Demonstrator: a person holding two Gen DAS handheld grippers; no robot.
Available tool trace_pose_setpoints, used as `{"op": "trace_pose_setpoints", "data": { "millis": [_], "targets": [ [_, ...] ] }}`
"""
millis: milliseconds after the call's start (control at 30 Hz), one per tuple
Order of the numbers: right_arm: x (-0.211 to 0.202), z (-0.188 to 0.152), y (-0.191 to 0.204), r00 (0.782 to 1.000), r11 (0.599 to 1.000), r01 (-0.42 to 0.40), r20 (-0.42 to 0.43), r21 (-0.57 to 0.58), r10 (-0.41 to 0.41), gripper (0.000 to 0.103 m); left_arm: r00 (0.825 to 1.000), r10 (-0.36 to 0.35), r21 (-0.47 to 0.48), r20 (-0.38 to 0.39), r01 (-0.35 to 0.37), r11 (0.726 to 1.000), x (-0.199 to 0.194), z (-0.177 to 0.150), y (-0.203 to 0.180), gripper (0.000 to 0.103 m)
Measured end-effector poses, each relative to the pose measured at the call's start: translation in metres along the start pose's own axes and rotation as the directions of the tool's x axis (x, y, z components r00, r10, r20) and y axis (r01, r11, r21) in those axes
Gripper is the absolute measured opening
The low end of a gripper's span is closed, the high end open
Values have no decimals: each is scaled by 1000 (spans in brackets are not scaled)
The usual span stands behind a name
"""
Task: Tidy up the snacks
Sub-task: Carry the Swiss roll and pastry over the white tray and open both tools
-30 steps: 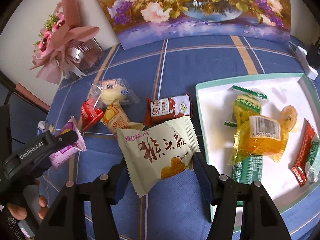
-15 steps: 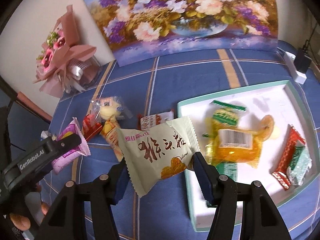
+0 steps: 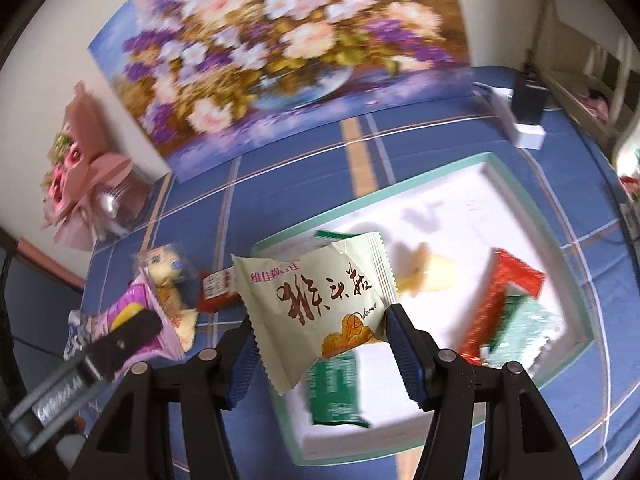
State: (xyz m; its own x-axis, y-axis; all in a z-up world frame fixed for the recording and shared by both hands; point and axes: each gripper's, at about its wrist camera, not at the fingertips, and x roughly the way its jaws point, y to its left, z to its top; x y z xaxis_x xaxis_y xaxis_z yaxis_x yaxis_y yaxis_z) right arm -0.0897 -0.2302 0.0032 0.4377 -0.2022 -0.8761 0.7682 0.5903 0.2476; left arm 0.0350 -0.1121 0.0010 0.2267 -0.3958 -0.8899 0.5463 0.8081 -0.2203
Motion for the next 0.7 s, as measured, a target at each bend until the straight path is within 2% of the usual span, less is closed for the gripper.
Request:
{"op": "trace_pose_setpoints", "data": {
  "millis": [200, 333, 533, 700],
  "targets": [
    [-7, 6, -40, 1000, 997, 20, 13, 79, -21, 63, 1000, 3, 76, -11, -2, 997, 11, -6, -33, 84],
    [-10, 8, -62, 1000, 991, 21, 17, 129, -24, 63, 1000, 25, 77, -7, -24, 997, 23, -2, -38, 84],
    [-2, 12, -75, 1000, 988, 18, 16, 152, -21, 63, 999, 51, 79, -9, -50, 996, 50, 10, -42, 84],
    [11, 19, -81, 997, 986, 73, 11, 148, -75, 63, 998, 57, 76, 28, -59, 995, 62, 23, -42, 84]
  ]
}}
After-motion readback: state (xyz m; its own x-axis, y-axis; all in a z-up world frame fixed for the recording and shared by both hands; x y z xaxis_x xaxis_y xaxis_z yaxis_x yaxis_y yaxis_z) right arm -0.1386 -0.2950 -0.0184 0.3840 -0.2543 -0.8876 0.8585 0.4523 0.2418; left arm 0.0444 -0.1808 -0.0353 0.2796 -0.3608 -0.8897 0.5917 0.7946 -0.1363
